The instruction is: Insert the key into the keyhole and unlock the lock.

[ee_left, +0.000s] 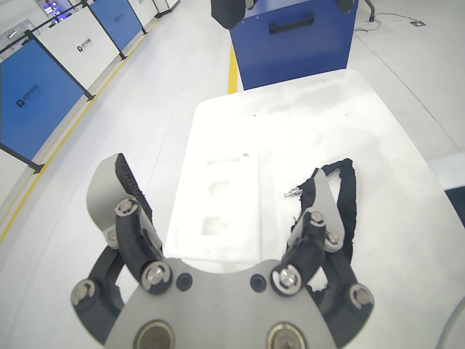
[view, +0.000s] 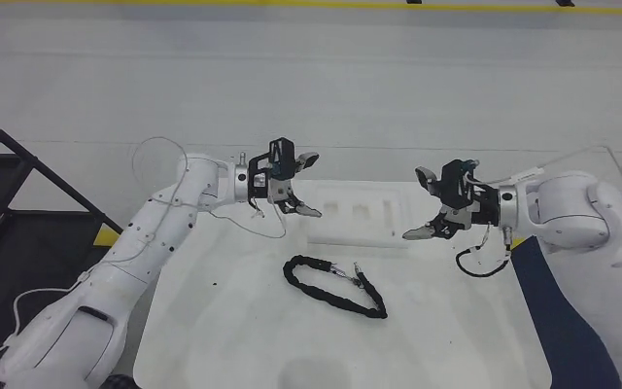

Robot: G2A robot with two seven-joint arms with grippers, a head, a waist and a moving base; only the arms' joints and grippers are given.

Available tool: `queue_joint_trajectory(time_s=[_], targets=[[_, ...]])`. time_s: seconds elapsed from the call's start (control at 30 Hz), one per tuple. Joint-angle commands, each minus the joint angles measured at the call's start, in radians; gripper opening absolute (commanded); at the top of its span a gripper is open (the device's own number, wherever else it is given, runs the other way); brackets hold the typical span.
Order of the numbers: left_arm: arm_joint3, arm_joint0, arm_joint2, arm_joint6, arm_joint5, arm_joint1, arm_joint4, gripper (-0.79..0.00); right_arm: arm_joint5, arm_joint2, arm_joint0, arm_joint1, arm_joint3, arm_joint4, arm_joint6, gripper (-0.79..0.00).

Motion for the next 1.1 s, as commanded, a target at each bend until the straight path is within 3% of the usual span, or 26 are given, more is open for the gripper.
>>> queue_joint_trajectory(time_s=[0.0,0.17,0.4,1.07], targets=[[0.013,-0.069,0.049,-0.062,0.000,0.019,-0.122,0.000,0.001,-0.038,0.077,-0.005,0.043,0.019,0.004,0.000],[0.048,-0.198,0.149,-0.193,0.000,0.058,-0.349,0.000,0.001,-0.128,0.223,-0.017,0.134,0.047,0.004,0.000],[0.085,-0.305,0.269,-0.322,0.000,0.094,-0.541,0.000,0.001,-0.235,0.353,-0.031,0.242,0.114,0.004,0.000],[0.085,-0.305,0.269,-0.322,0.000,0.094,-0.541,-0.001,0.001,-0.235,0.353,-0.031,0.242,0.114,0.004,0.000]])
